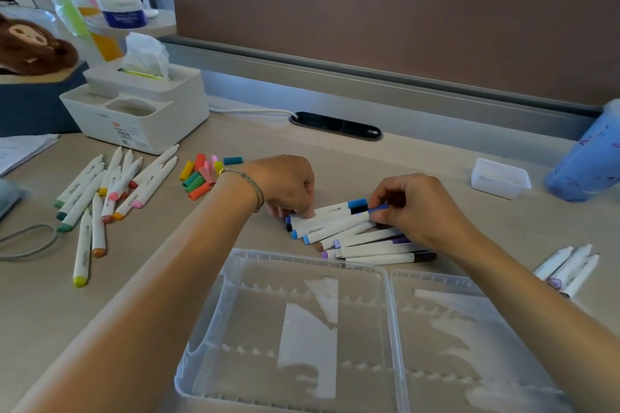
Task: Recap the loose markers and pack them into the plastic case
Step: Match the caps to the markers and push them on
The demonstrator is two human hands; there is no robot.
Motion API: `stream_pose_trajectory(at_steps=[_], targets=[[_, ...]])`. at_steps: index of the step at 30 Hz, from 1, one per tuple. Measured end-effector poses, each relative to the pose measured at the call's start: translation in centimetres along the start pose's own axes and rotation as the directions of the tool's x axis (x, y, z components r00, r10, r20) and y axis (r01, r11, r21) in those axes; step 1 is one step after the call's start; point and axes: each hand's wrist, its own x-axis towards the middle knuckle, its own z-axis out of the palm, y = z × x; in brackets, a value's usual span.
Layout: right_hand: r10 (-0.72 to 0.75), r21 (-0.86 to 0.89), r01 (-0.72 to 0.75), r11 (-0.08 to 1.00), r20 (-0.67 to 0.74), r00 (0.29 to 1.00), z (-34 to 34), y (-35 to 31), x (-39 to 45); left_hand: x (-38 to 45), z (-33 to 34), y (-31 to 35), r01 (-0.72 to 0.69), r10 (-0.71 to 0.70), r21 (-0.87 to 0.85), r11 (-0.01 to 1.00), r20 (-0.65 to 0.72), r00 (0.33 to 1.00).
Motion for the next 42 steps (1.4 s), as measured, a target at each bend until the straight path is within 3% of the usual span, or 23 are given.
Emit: stream_pose_trajectory(at_steps=[9, 17, 20, 24, 30, 42], targets=[[-0.096, -0.19, 0.096, 0.977, 0.006, 0.995, 1.2, -0.7, 2.3, 0.6, 0.1, 0.0, 0.011, -0.01, 0.013, 1.0, -0.028, 1.0], [-0.034, -0.042, 0.032, 0.999, -0.045, 0.998, 0.7, -0.2, 3.4, -0.1, -0.3, -0.1, 0.037, -0.037, 0.005, 0.999, -0.028, 0.999], [-0.022, -0.04, 0.02, 0.999, -0.058, 0.998, -0.9, 0.4, 2.5, -0.2, -0.3, 0.5, -0.03, 0.053, 0.124, 0.992, -0.191, 0.98], [-0.031, -0.019, 0.029, 0.999, -0.105, 0.994, -3.7, 0.9, 0.4, -0.3, 1.0, 2.9, -0.189, 0.203, 0.076, 0.979, -0.311, 0.928], [-0.002, 0.028, 0.007, 1.0, -0.187, 0.982, -8.6, 3.3, -3.5, -1.1, 3.8, 7.6, -0.329, 0.335, 0.078, 0.941, -0.349, 0.875], [0.345, 0.085, -0.335, 0.939, -0.212, 0.914, -14.8, 10.2, -11.8, 1.2, 10.7, 22.6, -0.461, 0.525, 0.275, 0.844, -0.246, 0.815]])
